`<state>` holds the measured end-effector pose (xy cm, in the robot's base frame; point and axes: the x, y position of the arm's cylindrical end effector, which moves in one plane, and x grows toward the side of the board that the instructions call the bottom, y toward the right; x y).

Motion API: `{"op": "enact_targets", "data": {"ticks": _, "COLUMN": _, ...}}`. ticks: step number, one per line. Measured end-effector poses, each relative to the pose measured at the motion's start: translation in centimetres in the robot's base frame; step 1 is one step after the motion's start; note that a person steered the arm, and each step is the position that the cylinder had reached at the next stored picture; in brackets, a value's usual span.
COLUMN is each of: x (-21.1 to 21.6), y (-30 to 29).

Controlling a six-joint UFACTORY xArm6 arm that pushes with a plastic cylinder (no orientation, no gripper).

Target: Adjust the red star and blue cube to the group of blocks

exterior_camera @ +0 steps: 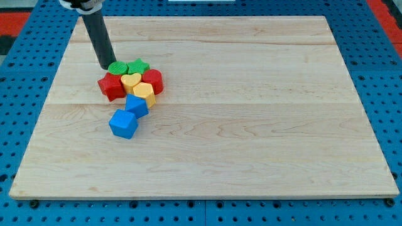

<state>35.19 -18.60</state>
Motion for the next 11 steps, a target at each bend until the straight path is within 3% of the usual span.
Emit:
{"op": "enact_targets", "data": {"ticks": 2, "x": 1.0, "y": -4.6}}
{"op": "enact_targets", "data": {"ticks": 5, "x": 6.0, "y": -0.2}}
{"op": "enact_targets", "data": {"ticks": 7, "x": 10.4, "y": -3.2}}
{"op": "enact_targets", "data": {"ticks": 10, "x": 22.7, "y": 1.1}}
{"op": "enact_targets", "data": {"ticks": 11, "x": 21.9, "y": 5.0}}
